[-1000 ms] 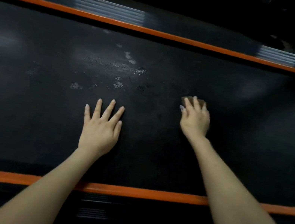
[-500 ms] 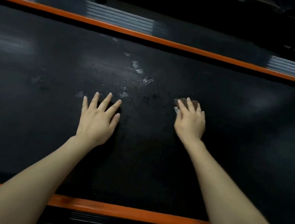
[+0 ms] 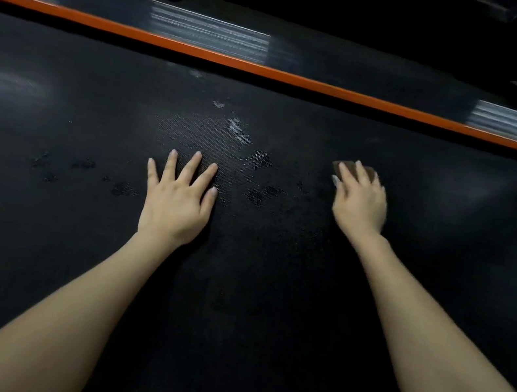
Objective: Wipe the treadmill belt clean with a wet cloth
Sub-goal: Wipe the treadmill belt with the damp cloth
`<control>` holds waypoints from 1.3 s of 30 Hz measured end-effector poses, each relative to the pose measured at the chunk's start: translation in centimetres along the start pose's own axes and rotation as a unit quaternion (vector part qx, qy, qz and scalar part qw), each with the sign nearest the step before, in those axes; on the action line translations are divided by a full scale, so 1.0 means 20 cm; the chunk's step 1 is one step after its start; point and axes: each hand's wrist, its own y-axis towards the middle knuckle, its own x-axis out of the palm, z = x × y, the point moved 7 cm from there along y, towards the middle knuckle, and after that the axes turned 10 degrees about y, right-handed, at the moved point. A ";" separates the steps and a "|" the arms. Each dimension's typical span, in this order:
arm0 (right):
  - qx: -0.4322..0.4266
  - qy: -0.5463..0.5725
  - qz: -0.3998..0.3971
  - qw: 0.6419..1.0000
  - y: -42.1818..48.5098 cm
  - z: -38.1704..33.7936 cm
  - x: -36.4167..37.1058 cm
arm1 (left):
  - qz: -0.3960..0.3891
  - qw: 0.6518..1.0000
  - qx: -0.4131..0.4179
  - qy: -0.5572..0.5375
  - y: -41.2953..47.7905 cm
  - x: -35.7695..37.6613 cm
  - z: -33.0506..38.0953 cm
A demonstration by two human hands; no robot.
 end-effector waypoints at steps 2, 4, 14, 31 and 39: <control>-0.052 -0.010 0.006 0.999 -0.01 -0.22 0.10 | 0.002 1.000 -0.001 -0.001 0.00 0.00 0.00; -0.209 0.010 -0.012 0.978 -0.19 -0.47 0.19 | 0.006 1.000 -0.001 -0.001 0.01 0.01 -0.01; -0.101 0.012 -0.024 0.995 0.10 -0.04 0.04 | 0.011 1.000 -0.006 0.003 0.01 0.01 -0.01; 0.020 0.001 0.026 0.999 0.44 -0.03 0.07 | 0.016 1.000 -0.008 0.005 0.01 0.01 -0.01; -0.412 0.050 -0.147 0.898 -0.03 -0.65 0.33 | 0.012 1.000 -0.002 0.004 0.01 0.02 -0.03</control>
